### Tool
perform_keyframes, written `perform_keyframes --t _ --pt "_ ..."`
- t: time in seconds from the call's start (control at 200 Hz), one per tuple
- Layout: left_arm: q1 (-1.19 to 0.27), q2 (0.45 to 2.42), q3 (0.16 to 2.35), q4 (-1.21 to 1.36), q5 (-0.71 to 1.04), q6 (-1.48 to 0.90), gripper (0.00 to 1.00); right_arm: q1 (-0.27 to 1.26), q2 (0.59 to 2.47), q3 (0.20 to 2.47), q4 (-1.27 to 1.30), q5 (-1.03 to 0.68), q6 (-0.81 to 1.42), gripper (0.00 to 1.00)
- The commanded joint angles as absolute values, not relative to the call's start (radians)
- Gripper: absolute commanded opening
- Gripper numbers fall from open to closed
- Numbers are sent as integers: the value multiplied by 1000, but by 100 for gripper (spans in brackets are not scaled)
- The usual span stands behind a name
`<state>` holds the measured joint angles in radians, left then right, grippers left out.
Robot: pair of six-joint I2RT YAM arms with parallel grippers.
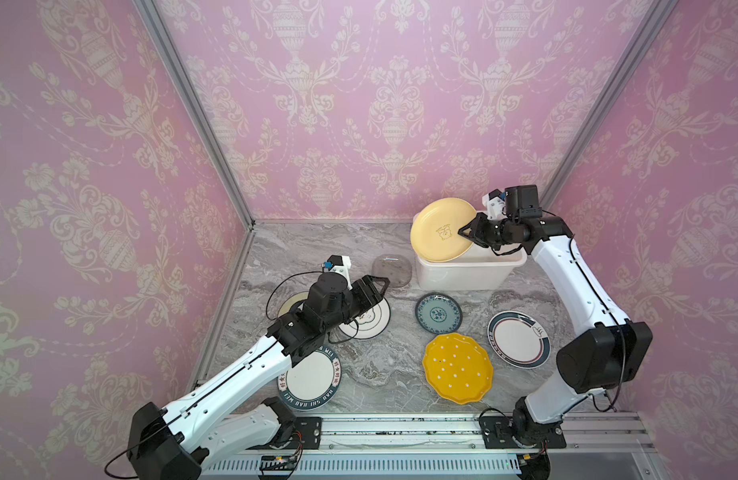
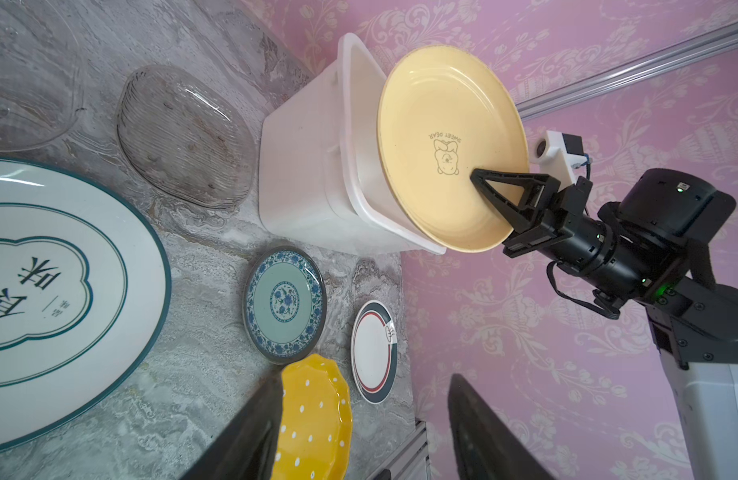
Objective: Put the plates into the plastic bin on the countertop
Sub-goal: 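Lower the cream plate into the white bin with the right gripper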
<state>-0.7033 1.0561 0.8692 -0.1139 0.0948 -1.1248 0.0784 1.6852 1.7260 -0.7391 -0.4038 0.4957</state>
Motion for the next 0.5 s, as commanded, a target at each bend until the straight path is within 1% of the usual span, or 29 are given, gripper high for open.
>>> perform_keyframes --t 0.0,0.255,0.495 --pt "-698 1074 905 -127 116 -1080 66 57 1717 1792 -738 -368 467 5" --pt "-699 1098 920 -131 115 -1088 66 14 1775 1820 -721 -342 458 5" --pt "-700 1114 968 -202 106 -1097 67 6 1862 1867 -784 -284 343 6"
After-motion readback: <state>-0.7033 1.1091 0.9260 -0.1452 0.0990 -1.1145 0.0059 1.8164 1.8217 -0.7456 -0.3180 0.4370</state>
